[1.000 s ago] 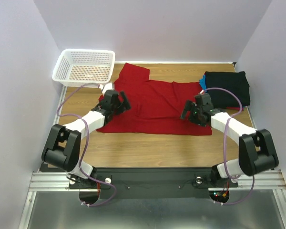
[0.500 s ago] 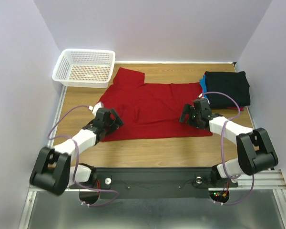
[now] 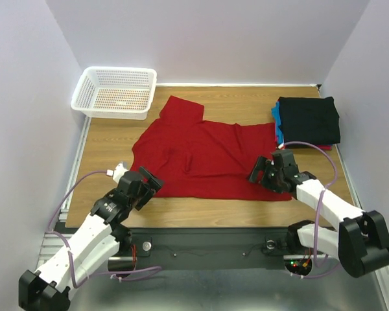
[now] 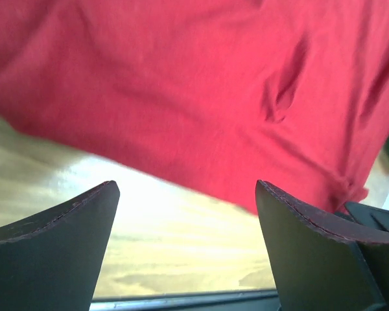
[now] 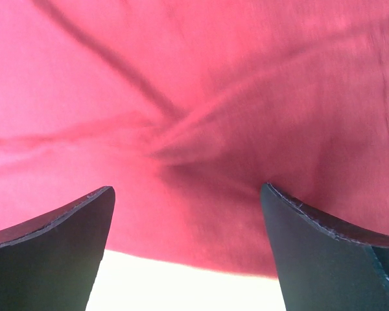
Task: Fold and stack the t-shirts
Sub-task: Fold the tshirt
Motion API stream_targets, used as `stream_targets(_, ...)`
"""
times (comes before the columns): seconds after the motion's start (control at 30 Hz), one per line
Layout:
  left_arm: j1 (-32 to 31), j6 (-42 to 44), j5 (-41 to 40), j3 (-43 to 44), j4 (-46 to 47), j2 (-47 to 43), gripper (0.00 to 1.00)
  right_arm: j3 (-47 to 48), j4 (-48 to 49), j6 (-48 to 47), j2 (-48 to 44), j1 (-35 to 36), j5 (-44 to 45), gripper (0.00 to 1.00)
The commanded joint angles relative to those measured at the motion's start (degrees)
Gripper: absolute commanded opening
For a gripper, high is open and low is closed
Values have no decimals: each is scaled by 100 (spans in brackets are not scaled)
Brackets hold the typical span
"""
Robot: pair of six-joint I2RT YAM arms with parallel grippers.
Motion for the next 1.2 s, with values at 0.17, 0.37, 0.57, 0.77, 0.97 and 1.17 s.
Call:
stream_targets(0.17, -159, 362, -642, 1126, -78, 842, 99, 710, -1031, -120, -704, 1, 36, 100)
stream_targets(0.37, -150, 1250, -538, 1444, 1564, 2230, 98, 1175, -1207, -199, -916, 1, 564, 100)
stream_targets(0.57, -19, 1322, -580, 1813, 2014, 3699, 98, 1334, -1330, -234, -899, 1, 731, 100)
stream_targets(0.77, 482, 751, -782, 1174, 2077, 3869, 98, 1326, -1365, -269, -872, 1, 889, 100)
stream_targets(0.97, 790, -234, -1652, 706, 961, 3623, 97, 1299, -1365, -305, -863, 1, 1161, 100)
stream_targets(1.17, 1062, -84, -1303, 312, 1048, 2843, 98, 1290, -1365, -427, -820, 1, 1293, 100)
